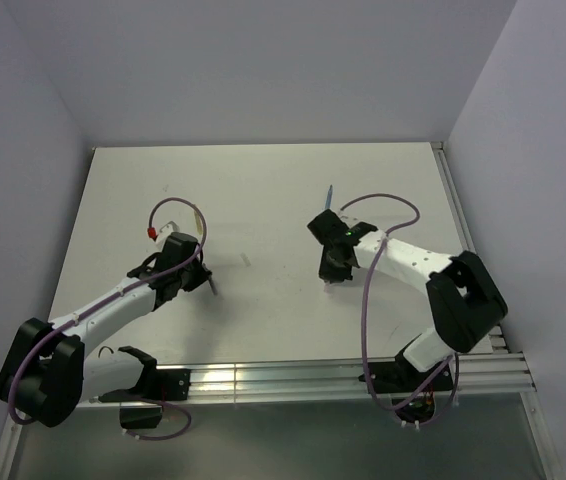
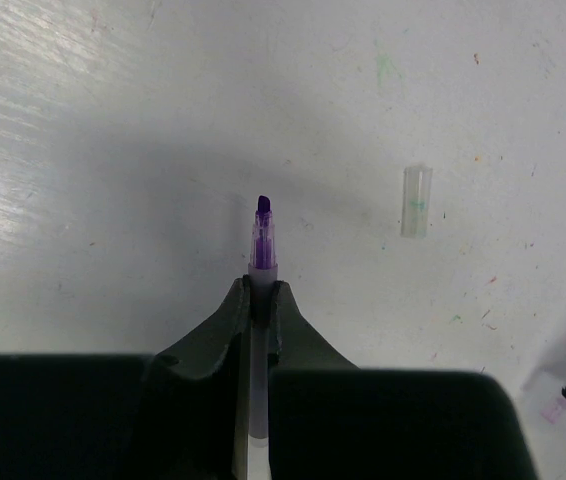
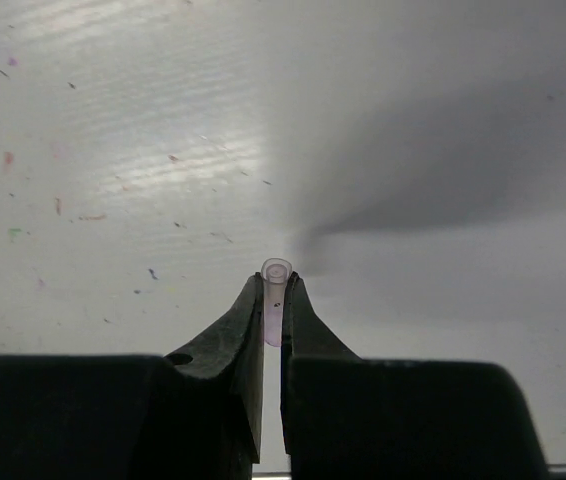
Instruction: Insert the pens into the pen caps
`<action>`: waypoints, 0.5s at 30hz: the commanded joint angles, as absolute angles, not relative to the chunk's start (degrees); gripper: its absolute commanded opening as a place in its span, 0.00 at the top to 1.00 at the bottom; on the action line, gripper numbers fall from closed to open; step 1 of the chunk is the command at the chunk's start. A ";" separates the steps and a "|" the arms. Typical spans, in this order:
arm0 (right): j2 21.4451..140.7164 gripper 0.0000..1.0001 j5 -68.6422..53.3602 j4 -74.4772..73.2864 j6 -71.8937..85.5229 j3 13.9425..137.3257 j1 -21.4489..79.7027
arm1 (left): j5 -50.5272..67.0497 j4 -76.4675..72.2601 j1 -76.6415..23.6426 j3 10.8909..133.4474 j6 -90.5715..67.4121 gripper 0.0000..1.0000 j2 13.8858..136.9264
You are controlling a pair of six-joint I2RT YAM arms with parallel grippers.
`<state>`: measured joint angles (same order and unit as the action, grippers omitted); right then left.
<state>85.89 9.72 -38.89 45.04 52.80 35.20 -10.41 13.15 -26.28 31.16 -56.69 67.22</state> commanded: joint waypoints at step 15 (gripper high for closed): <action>104.41 0.98 13.36 -28.75 42.63 67.15 42.19 | -14.41 14.59 -32.78 35.42 -58.36 1.00 67.32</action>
<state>103.46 11.57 -31.27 43.57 66.06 41.78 -12.34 14.74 -31.51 32.64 -57.95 67.35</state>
